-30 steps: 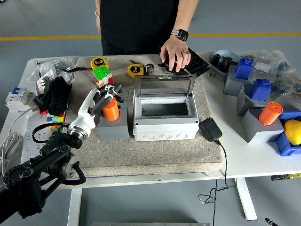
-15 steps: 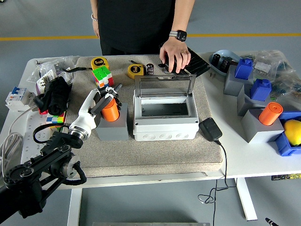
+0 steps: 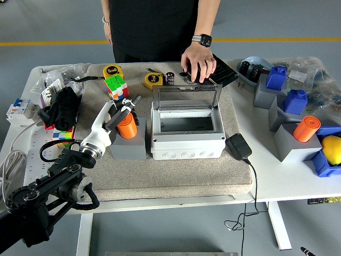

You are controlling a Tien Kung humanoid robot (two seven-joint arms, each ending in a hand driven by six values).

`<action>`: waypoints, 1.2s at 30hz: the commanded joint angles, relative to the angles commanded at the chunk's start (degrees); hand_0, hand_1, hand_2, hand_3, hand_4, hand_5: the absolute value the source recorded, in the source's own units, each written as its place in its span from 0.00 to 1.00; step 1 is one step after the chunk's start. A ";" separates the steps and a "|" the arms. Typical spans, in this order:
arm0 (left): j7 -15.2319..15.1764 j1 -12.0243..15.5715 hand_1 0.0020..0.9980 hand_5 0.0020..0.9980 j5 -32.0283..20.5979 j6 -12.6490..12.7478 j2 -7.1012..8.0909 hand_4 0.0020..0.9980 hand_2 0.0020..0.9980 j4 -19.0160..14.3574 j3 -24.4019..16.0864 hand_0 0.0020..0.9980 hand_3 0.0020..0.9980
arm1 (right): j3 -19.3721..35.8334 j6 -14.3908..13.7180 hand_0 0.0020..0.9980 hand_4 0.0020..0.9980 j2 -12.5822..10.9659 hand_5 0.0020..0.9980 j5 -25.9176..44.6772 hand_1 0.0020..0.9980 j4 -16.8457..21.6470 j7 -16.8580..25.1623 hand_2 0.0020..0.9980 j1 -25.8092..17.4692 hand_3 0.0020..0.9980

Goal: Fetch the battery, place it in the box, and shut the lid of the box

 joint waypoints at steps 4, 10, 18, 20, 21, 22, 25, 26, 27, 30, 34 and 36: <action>0.70 -0.05 0.18 0.61 0.00 -0.40 0.01 1.00 0.22 -0.07 0.26 0.07 0.19 | -0.18 0.00 0.58 0.94 -0.03 0.50 0.04 0.64 0.01 0.01 0.66 0.03 0.58; 1.47 -0.12 0.10 0.61 0.29 -0.05 -0.01 1.00 0.19 -0.72 0.52 0.03 0.15 | -0.16 -0.03 0.58 0.94 -0.05 0.50 0.01 0.64 0.00 0.01 0.66 0.03 0.58; 2.49 -0.29 0.10 0.60 1.62 0.18 0.00 1.00 0.18 -2.03 0.20 0.03 0.13 | -0.28 -0.16 0.58 0.94 -0.09 0.50 -0.01 0.64 0.00 0.12 0.66 -0.09 0.58; 2.55 -0.22 0.09 0.60 1.64 0.28 -0.02 1.00 0.18 -2.06 0.19 0.03 0.13 | -0.21 -0.21 0.58 0.94 -0.06 0.50 -0.05 0.64 0.01 0.19 0.66 -0.13 0.58; 2.55 -0.17 0.09 0.60 1.65 0.34 -0.02 1.00 0.18 -2.08 0.15 0.03 0.13 | -0.21 -0.23 0.58 0.94 -0.06 0.50 -0.03 0.64 0.01 0.22 0.66 -0.15 0.58; 2.56 -0.12 0.09 0.60 1.65 0.40 -0.04 1.00 0.18 -2.09 0.09 0.03 0.13 | -0.21 -0.24 0.58 0.94 -0.06 0.50 -0.01 0.64 0.01 0.24 0.66 -0.19 0.58; 2.70 -0.13 0.09 0.60 1.78 0.55 -0.06 1.00 0.18 -2.16 -0.25 0.02 0.12 | -0.19 -0.28 0.58 0.94 -0.07 0.50 0.04 0.64 0.00 0.31 0.66 -0.22 0.58; 2.80 -0.16 0.09 0.60 1.84 0.54 -0.07 1.00 0.18 -2.19 -0.39 0.02 0.12 | -0.11 -0.30 0.58 0.94 -0.08 0.50 0.02 0.64 0.00 0.34 0.66 -0.22 0.58; 2.86 -0.17 0.09 0.60 1.87 0.53 -0.06 1.00 0.18 -2.22 -0.48 0.02 0.12 | -0.07 -0.31 0.58 0.94 -0.08 0.50 0.01 0.64 0.00 0.34 0.66 -0.22 0.58; 3.43 -0.20 0.09 0.60 2.15 0.41 0.04 1.00 0.18 -2.55 -0.98 0.02 0.12 | 0.13 -0.34 0.58 0.94 -0.07 0.50 -0.04 0.64 0.00 0.39 0.66 -0.22 0.58; 4.56 -0.23 0.09 0.60 2.76 0.41 0.26 1.00 0.18 -3.27 -1.59 0.03 0.12 | 0.36 -0.36 0.58 0.94 -0.03 0.50 0.01 0.64 0.00 0.47 0.66 -0.20 0.58; 5.19 -0.31 0.09 0.60 2.95 0.44 0.45 1.00 0.18 -3.94 -1.94 0.03 0.12 | 0.42 -0.37 0.58 0.94 -0.04 0.50 0.03 0.64 -0.01 0.49 0.66 -0.22 0.58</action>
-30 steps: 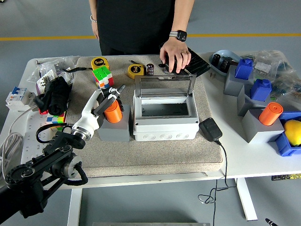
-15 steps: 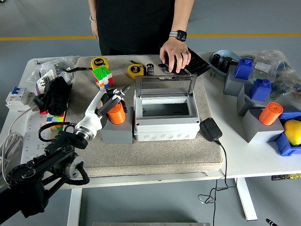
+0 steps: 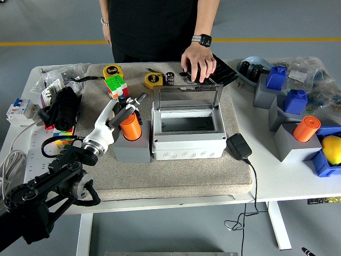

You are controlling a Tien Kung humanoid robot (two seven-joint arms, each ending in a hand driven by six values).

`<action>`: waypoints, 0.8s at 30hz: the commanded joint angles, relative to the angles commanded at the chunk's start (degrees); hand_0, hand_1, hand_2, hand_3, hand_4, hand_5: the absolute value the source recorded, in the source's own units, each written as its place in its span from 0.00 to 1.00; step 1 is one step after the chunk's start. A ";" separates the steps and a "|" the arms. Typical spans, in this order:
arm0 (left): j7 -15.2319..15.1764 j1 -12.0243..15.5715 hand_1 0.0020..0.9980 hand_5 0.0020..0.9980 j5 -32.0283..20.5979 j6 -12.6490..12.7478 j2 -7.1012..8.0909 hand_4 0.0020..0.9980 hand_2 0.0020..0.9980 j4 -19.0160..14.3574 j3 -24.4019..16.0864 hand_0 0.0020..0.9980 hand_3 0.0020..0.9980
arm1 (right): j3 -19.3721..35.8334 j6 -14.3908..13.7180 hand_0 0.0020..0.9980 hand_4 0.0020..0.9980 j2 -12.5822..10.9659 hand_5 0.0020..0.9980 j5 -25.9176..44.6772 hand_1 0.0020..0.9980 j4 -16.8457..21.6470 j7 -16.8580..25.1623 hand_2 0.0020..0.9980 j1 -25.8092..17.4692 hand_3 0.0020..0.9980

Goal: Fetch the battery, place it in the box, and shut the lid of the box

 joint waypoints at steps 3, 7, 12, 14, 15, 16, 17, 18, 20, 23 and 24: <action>0.21 -0.28 0.09 0.60 1.58 0.32 0.25 1.00 0.17 -0.96 -0.52 0.02 0.12 | 0.00 -0.03 0.58 0.94 -0.02 0.50 -0.01 0.64 -0.01 0.02 0.66 0.02 0.58; 0.25 -0.47 0.09 0.60 4.60 0.38 0.65 1.00 0.17 -2.22 -1.33 0.02 0.12 | 0.04 -0.07 0.58 0.94 0.01 0.50 -0.03 0.64 -0.01 0.06 0.66 0.05 0.58; 3.91 -0.97 0.09 0.60 8.70 0.61 1.54 1.00 0.17 -6.52 -2.24 0.02 0.12 | 0.06 -0.08 0.58 0.94 -0.02 0.50 0.26 0.64 0.00 0.15 0.66 -0.03 0.58; 5.41 -1.42 0.09 0.60 9.79 0.61 1.67 1.00 0.17 -7.80 -1.76 0.02 0.12 | 0.06 -0.10 0.58 0.94 -0.02 0.50 0.24 0.64 0.00 0.14 0.66 -0.02 0.58; 6.48 -1.90 0.09 0.60 10.76 0.77 1.65 1.00 0.17 -8.72 -1.21 0.02 0.12 | 0.03 -0.12 0.58 0.94 -0.03 0.50 0.18 0.64 0.00 0.10 0.66 0.01 0.58; 7.64 -2.53 0.09 0.60 11.94 1.04 1.51 1.00 0.17 -9.57 -0.53 0.02 0.12 | 0.04 -0.14 0.58 0.94 -0.04 0.50 0.10 0.64 0.00 0.07 0.66 0.05 0.58; 8.42 -2.96 0.09 0.60 12.75 1.19 1.39 1.00 0.17 -10.03 -0.10 0.02 0.12 | 0.05 -0.16 0.58 0.94 -0.04 0.50 0.06 0.64 0.00 0.06 0.66 0.07 0.58; 9.93 -3.84 0.09 0.60 14.31 1.35 1.10 1.00 0.17 -10.65 0.70 0.02 0.12 | 0.06 -0.18 0.58 0.94 -0.04 0.50 0.07 0.64 0.02 0.06 0.66 0.10 0.58; 12.11 -5.36 0.09 0.59 16.64 1.65 0.60 1.00 0.17 -11.15 2.02 0.02 0.12 | 0.00 -0.19 0.57 0.94 -0.03 0.50 0.18 0.64 0.00 0.06 0.66 0.08 0.57; 15.33 -8.02 0.09 0.59 19.78 1.52 -0.36 1.00 0.17 -11.15 4.29 0.02 0.12 | -0.20 -0.20 0.57 0.94 -0.04 0.50 0.38 0.64 -0.01 0.07 0.66 0.05 0.57; 16.36 -9.00 0.09 0.59 20.88 1.43 -0.76 1.00 0.17 -10.99 5.20 0.02 0.12 | -0.26 -0.22 0.57 0.94 -0.05 0.50 0.42 0.64 -0.01 0.05 0.66 0.05 0.57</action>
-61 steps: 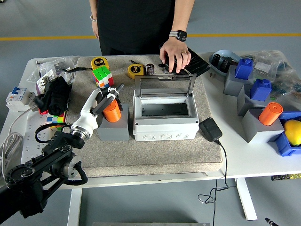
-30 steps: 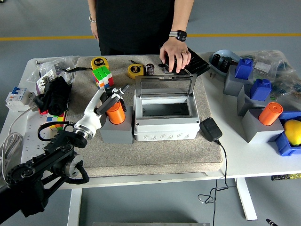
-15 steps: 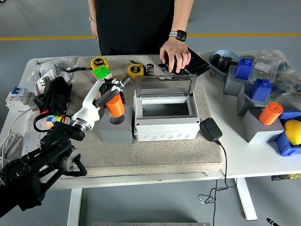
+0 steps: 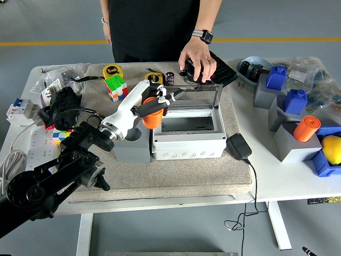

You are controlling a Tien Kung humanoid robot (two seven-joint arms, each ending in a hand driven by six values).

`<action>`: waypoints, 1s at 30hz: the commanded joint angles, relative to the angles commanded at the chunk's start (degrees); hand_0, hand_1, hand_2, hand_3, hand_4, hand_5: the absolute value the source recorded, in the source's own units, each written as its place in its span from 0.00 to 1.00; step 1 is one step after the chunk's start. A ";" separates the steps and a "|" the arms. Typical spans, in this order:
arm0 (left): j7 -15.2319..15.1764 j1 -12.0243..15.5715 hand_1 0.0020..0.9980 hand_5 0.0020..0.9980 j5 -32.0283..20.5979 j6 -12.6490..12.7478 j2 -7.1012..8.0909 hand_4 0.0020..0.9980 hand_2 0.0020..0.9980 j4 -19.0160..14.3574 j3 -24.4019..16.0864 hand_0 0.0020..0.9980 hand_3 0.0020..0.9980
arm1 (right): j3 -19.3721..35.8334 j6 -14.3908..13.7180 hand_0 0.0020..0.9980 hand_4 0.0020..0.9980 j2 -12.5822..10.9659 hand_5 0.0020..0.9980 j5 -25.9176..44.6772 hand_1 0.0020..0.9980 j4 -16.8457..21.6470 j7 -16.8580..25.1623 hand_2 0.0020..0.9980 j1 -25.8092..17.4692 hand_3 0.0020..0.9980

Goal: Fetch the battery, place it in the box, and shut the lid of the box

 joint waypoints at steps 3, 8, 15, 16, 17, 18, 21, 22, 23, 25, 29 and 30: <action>2.17 -2.78 0.08 0.59 2.48 -0.45 -1.22 1.00 0.17 1.01 2.96 0.02 0.12 | -0.17 -0.05 0.57 0.94 -0.03 0.50 0.06 0.64 0.01 -0.04 0.66 0.00 0.58; 4.27 -6.67 0.08 0.59 7.21 -0.64 -3.43 1.00 0.17 3.42 8.03 0.02 0.12 | -0.52 -0.09 0.58 0.94 -0.06 0.50 0.26 0.64 0.00 -0.06 0.66 0.06 0.58; 9.63 -11.45 0.08 0.59 16.42 -1.63 -6.93 1.00 0.17 7.15 12.87 0.02 0.12 | -0.74 -0.10 0.58 0.94 -0.21 0.50 0.68 0.64 0.02 -0.03 0.66 0.19 0.57; 10.37 -12.22 0.08 0.59 17.42 -1.87 -7.60 1.00 0.17 8.15 13.34 0.02 0.12 | -0.80 -0.12 0.58 0.94 -0.23 0.50 0.65 0.64 0.02 -0.04 0.66 0.26 0.57; 10.57 -12.68 0.08 0.59 18.00 -1.80 -8.03 1.00 0.17 8.86 13.63 0.02 0.12 | -0.83 -0.14 0.58 0.94 -0.24 0.50 0.65 0.64 0.02 -0.04 0.66 0.30 0.57; 10.62 -13.24 0.08 0.59 18.60 -1.45 -8.54 1.00 0.17 9.72 13.95 0.02 0.12 | -0.88 -0.15 0.58 0.94 -0.26 0.50 0.66 0.64 0.03 -0.04 0.66 0.35 0.57; 12.78 -14.51 0.08 0.59 20.37 -1.78 -9.71 1.00 0.17 11.84 14.32 0.03 0.12 | -1.05 -0.16 0.57 0.94 -0.29 0.50 0.83 0.64 0.04 -0.03 0.66 0.40 0.57; 13.59 -14.93 0.08 0.59 20.91 -2.00 -10.09 1.00 0.17 12.65 14.44 0.03 0.12 | -1.07 -0.17 0.57 0.94 -0.30 0.50 0.90 0.64 0.04 -0.02 0.66 0.40 0.57; 14.10 -15.20 0.08 0.59 21.17 -2.07 -10.30 1.00 0.17 13.11 14.51 0.03 0.12 | -1.07 -0.17 0.57 0.94 -0.30 0.50 0.93 0.64 0.05 -0.01 0.66 0.40 0.57; 16.32 -15.91 0.08 0.59 22.08 -2.82 -10.80 1.00 0.17 14.14 14.59 0.03 0.12 | -1.04 -0.19 0.58 0.94 -0.33 0.50 0.94 0.64 0.08 0.01 0.66 0.38 0.57; 20.68 -17.09 0.08 0.59 23.66 -4.65 -11.69 1.00 0.17 15.77 14.69 0.03 0.12 | -1.14 -0.17 0.58 0.94 -0.42 0.50 1.01 0.64 0.12 -0.01 0.66 0.37 0.57; 20.79 -17.37 0.08 0.59 23.56 -4.62 -11.87 1.00 0.17 16.16 14.74 0.03 0.12 | -1.17 -0.18 0.58 0.94 -0.43 0.50 0.98 0.64 0.13 -0.01 0.66 0.42 0.57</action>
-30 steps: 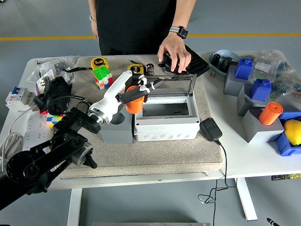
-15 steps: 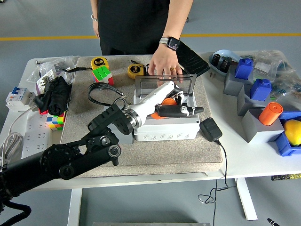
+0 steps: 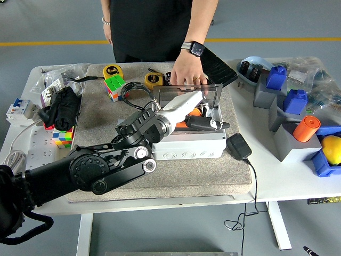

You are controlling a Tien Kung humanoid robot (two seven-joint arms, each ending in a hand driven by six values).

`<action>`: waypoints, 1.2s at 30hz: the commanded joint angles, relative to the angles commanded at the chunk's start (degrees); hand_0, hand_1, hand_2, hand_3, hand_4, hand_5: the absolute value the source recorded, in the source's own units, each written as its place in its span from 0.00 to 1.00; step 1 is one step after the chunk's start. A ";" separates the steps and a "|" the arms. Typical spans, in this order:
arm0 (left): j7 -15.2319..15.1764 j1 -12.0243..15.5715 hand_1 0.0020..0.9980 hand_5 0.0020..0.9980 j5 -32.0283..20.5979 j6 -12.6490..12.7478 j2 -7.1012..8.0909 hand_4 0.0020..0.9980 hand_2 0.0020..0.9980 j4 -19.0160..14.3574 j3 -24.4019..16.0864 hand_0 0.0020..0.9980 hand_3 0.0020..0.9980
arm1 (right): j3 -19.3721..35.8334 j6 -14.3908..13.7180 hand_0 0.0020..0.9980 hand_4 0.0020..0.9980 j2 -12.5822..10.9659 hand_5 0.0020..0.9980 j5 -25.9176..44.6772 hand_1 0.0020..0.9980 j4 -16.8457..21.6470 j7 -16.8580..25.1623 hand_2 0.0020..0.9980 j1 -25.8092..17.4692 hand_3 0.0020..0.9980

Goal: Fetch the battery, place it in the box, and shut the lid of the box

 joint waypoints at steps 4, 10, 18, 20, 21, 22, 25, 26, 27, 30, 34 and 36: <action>-0.73 -0.51 0.08 0.59 -0.53 0.57 -0.54 1.00 0.16 0.64 0.01 0.03 0.12 | 0.01 -0.02 0.58 0.94 -0.05 0.50 -0.11 0.64 0.01 -0.03 0.66 0.14 0.57; -4.55 -0.50 0.11 0.60 -1.94 2.79 -0.82 1.00 0.19 0.81 -0.23 0.08 0.17 | 0.04 0.02 0.57 0.94 -0.10 0.50 -0.07 0.64 0.05 0.00 0.66 0.19 0.57; -7.59 0.03 0.25 0.62 -5.88 5.07 -0.86 1.00 0.29 1.29 -0.02 0.18 0.34 | -0.01 0.03 0.58 0.94 -0.13 0.50 -0.08 0.64 0.06 0.03 0.66 0.18 0.57; -7.59 0.03 0.29 0.63 -5.99 4.99 -0.88 1.00 0.32 1.48 0.29 0.19 0.37 | -0.04 0.01 0.57 0.94 -0.13 0.50 -0.12 0.64 0.07 0.03 0.66 0.20 0.57; -7.49 0.06 0.29 0.63 -6.03 4.90 -0.91 1.00 0.32 1.57 0.38 0.19 0.37 | -0.03 -0.01 0.57 0.94 -0.13 0.50 -0.16 0.64 0.07 0.02 0.66 0.20 0.57; -7.41 0.06 0.29 0.63 -6.08 4.84 -0.91 1.00 0.32 1.64 0.41 0.19 0.37 | -0.05 -0.03 0.57 0.94 -0.14 0.50 -0.19 0.64 0.06 0.02 0.66 0.22 0.57; -7.06 0.06 0.29 0.64 -6.10 4.42 -0.91 1.00 0.32 1.83 0.49 0.20 0.38 | -0.02 -0.05 0.58 0.94 -0.13 0.50 -0.17 0.64 0.07 0.03 0.66 0.28 0.57; -7.03 0.05 0.29 0.64 -6.17 4.35 -0.90 1.00 0.32 1.87 0.52 0.20 0.38 | 0.02 -0.06 0.58 0.94 -0.12 0.50 -0.15 0.64 0.07 0.04 0.66 0.27 0.57; -6.95 0.03 0.29 0.64 -6.13 4.30 -0.90 1.00 0.32 1.91 0.53 0.20 0.38 | 0.02 -0.05 0.58 0.94 -0.13 0.50 -0.10 0.64 0.08 0.05 0.66 0.27 0.57; -6.75 -0.05 0.29 0.64 -6.32 4.18 -0.95 1.00 0.32 2.10 0.53 0.20 0.38 | 0.05 -0.06 0.58 0.94 -0.13 0.50 -0.10 0.64 0.09 0.07 0.66 0.29 0.57; -7.03 0.09 0.30 0.65 -6.81 4.22 -0.98 1.00 0.33 2.24 0.58 0.20 0.38 | 0.12 -0.07 0.58 0.94 -0.15 0.50 -0.20 0.64 0.09 0.07 0.66 0.31 0.57; -7.30 0.19 0.30 0.65 -7.05 4.28 -0.96 1.00 0.33 2.12 0.56 0.20 0.38 | 0.13 -0.04 0.58 0.94 -0.16 0.50 -0.11 0.64 0.09 0.10 0.66 0.28 0.57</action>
